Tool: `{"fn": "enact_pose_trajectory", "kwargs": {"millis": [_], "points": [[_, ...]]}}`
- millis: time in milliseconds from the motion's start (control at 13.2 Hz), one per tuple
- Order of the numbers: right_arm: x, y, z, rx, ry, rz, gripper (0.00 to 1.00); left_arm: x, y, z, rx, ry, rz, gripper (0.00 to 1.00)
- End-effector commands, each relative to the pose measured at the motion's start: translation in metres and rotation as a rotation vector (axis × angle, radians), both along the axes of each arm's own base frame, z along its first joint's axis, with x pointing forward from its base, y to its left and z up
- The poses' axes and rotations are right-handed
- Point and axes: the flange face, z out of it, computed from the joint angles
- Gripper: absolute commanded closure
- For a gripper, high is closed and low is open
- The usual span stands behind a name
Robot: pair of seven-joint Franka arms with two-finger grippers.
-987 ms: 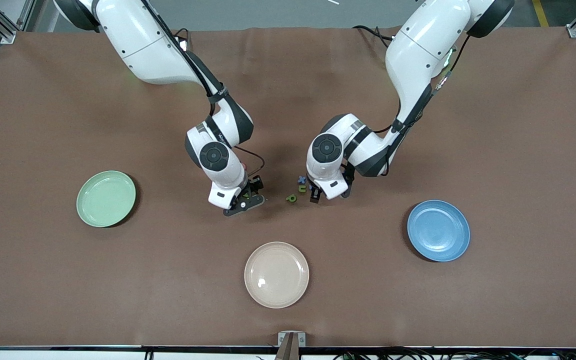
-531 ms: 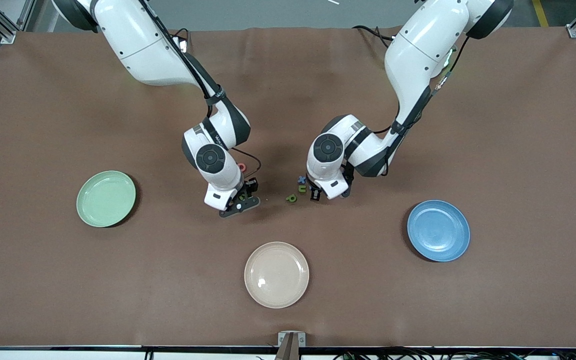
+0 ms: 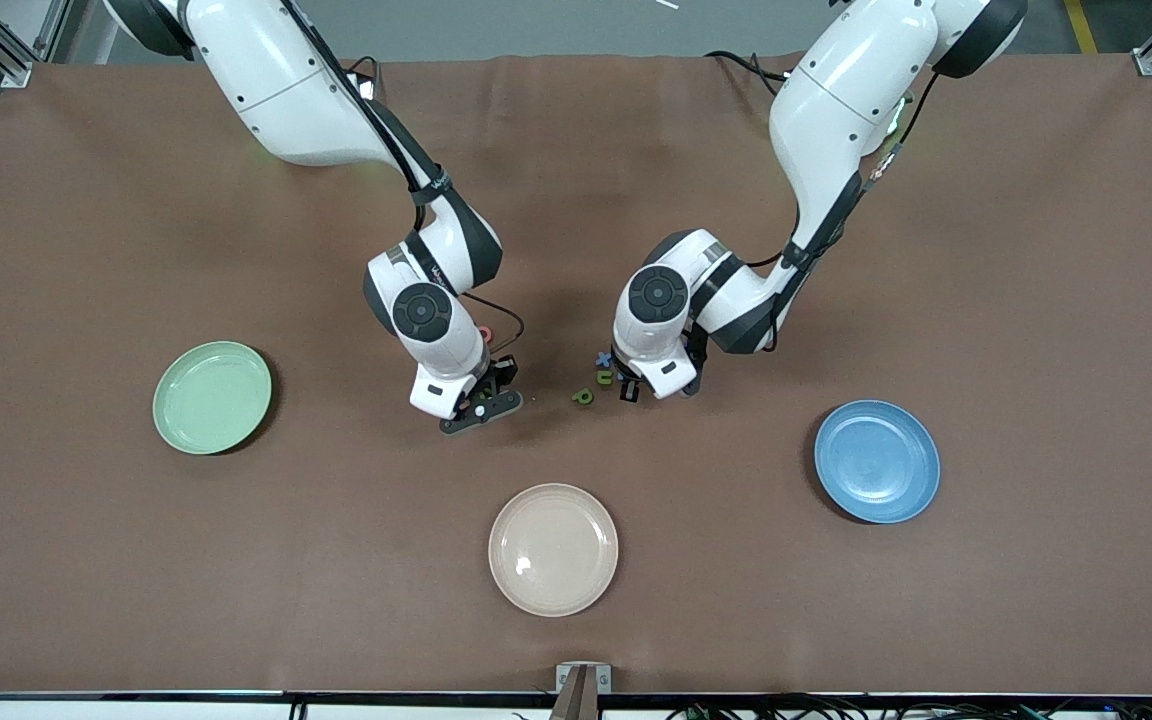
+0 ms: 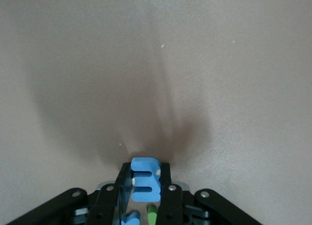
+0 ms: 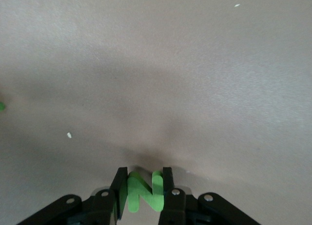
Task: Sort upper and lower case letters into plates
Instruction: 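Drop the m on the blue plate while the right gripper drops N on green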
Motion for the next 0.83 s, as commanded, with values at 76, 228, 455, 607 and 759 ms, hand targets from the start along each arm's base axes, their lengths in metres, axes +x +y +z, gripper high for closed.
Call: {"fn": "enact_pose_trajectory", "kwargs": {"millis": [76, 228, 455, 607, 759], "points": [[0.024, -0.076, 0.108, -0.063, 0.085, 0.036, 0.89, 0.014, 0.012, 0.017, 0.035, -0.074, -0.030, 0.99], [0.038, -0.143, 0.140, -0.059, 0.114, 0.106, 0.89, 0.037, 0.033, 0.026, 0.095, -0.158, -0.097, 0.99], [0.043, -0.245, 0.141, -0.049, 0.167, 0.131, 0.89, 0.078, 0.078, 0.050, 0.132, -0.221, -0.186, 1.00], [0.038, -0.315, 0.114, -0.022, 0.188, 0.170, 0.89, 0.090, 0.108, 0.057, 0.186, -0.178, -0.268, 1.00], [0.026, -0.373, 0.081, 0.004, 0.147, 0.254, 0.89, 0.105, 0.147, 0.073, 0.234, -0.136, -0.295, 1.00]]}}
